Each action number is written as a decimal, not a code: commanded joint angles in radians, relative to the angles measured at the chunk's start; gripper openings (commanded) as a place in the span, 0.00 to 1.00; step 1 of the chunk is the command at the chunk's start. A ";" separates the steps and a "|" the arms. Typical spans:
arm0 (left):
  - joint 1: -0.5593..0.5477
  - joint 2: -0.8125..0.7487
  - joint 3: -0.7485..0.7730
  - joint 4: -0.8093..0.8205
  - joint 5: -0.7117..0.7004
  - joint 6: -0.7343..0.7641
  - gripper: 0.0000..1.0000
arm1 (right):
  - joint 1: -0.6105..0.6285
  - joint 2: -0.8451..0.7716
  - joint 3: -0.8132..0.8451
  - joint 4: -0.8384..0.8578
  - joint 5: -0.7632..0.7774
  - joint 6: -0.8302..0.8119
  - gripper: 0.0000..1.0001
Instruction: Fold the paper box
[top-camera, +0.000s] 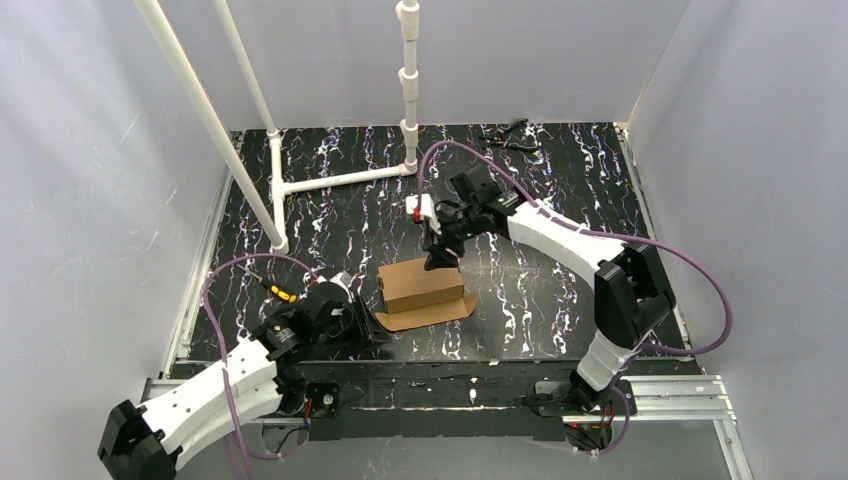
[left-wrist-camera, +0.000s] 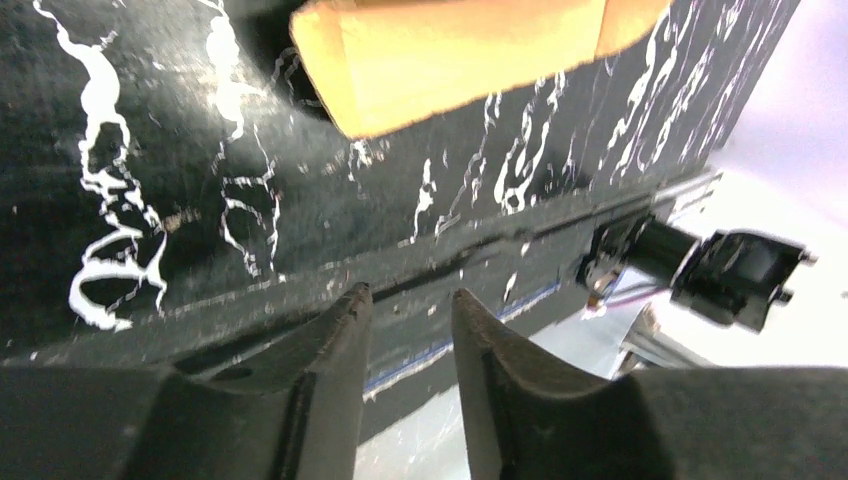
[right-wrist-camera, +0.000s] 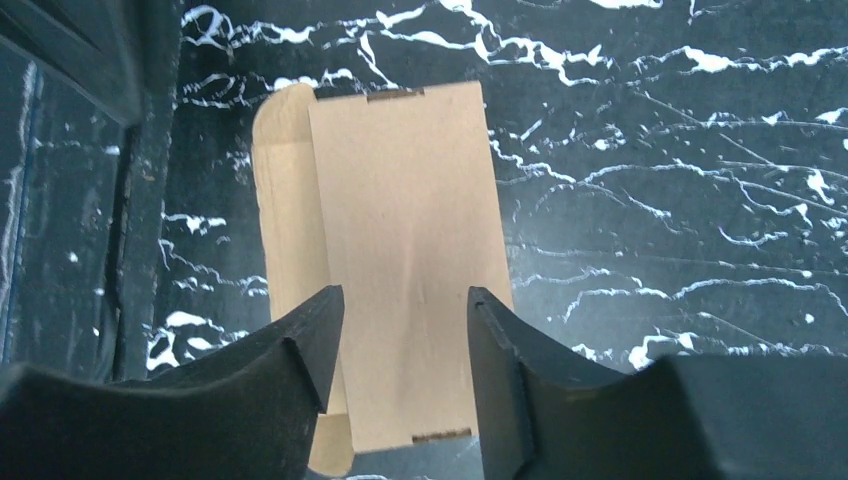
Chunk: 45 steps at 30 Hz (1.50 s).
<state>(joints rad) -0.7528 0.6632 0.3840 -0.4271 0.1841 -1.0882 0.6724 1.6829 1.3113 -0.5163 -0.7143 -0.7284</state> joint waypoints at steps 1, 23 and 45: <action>-0.008 0.026 -0.078 0.197 -0.087 -0.141 0.32 | 0.044 0.047 0.066 0.007 0.038 0.060 0.51; -0.009 0.297 0.011 0.135 -0.253 -0.173 0.30 | 0.052 0.121 -0.083 0.209 0.090 0.245 0.25; 0.000 0.483 0.161 0.168 -0.353 0.070 0.18 | 0.051 -0.129 -0.460 0.646 0.210 0.558 0.20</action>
<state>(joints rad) -0.7567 1.1435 0.4938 -0.2737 -0.1207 -1.1210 0.7212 1.6112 0.9020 -0.0002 -0.5606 -0.2886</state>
